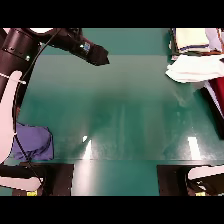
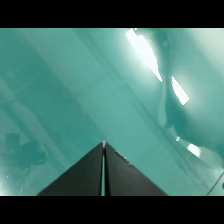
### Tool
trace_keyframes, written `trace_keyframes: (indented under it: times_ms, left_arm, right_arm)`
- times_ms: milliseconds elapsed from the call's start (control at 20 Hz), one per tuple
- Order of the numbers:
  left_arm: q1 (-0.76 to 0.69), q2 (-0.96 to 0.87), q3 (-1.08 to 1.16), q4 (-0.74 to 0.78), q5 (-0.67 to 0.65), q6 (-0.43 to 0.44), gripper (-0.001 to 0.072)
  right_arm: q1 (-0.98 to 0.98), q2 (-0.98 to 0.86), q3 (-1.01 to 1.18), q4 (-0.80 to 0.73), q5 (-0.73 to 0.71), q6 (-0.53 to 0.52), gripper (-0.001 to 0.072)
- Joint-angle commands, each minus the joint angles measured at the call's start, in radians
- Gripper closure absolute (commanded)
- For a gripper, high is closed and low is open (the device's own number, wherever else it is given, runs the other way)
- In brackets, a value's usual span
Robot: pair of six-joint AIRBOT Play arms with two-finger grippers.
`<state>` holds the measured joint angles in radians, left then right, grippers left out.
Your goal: Fold the shirts.
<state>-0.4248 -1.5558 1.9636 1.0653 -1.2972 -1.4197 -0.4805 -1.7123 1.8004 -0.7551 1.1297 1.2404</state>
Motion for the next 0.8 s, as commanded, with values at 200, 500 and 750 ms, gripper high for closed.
trace_keyframes:
  times_ms: [200, 500, 750]
  left_arm:
    - [-0.019, 0.000, 0.000, 0.001, 0.007, -0.024, 0.0682]
    - [-0.019, 0.000, 0.000, 0.001, 0.003, -0.024, 0.0681]
    - [-0.019, 0.000, 0.000, 0.001, 0.003, -0.021, 0.0681]
  right_arm:
    - [-0.039, -0.013, 0.135, 0.055, -0.175, -0.039, 0.0695]
    - [-0.039, -0.006, 0.260, 0.056, -0.217, -0.038, 0.0695]
    - [-0.062, 0.084, 0.182, 0.044, -0.199, -0.049, 0.0695]
